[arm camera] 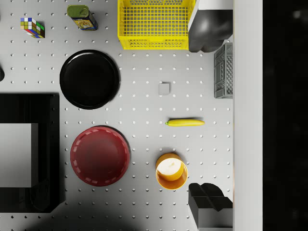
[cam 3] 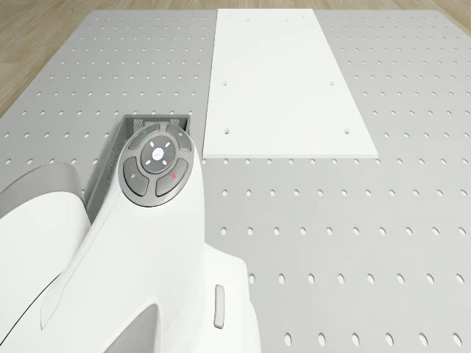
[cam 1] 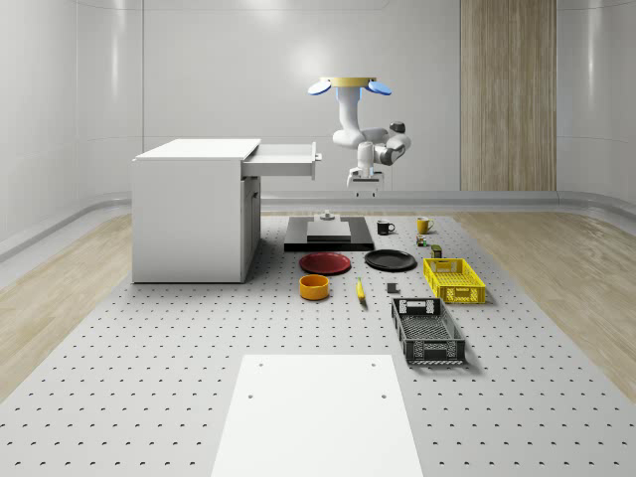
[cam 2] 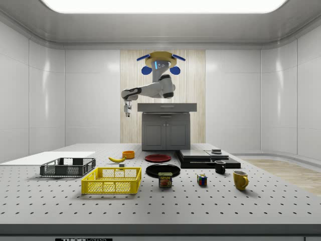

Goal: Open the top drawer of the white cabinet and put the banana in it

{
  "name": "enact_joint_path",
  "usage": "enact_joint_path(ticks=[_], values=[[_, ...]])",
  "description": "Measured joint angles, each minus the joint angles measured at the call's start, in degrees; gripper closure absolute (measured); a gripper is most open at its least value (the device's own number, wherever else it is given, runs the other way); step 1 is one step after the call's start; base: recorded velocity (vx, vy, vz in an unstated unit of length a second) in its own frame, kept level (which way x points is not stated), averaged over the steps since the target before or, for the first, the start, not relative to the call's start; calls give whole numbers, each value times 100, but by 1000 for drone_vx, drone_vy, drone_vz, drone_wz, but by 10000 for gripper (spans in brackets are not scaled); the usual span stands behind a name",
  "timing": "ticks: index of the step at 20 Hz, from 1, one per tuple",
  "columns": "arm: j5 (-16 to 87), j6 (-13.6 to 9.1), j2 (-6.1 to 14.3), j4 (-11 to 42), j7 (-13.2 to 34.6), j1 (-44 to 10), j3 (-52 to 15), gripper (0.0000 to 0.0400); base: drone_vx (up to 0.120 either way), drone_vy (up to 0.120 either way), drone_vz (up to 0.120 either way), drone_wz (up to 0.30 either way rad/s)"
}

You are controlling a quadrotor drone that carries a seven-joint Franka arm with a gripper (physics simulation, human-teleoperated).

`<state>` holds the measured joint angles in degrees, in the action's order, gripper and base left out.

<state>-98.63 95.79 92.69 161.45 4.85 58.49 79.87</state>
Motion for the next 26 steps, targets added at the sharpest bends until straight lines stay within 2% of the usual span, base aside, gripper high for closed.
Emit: enact_joint_path(ticks=[14, 26], values=[[-12, -28, -29, 1, 3, -5, -2, 0, 120, 0, -120, 0], [-18, -43, -45, 1, 5, -8, -3, 0, 0, 0, -120, 0]])
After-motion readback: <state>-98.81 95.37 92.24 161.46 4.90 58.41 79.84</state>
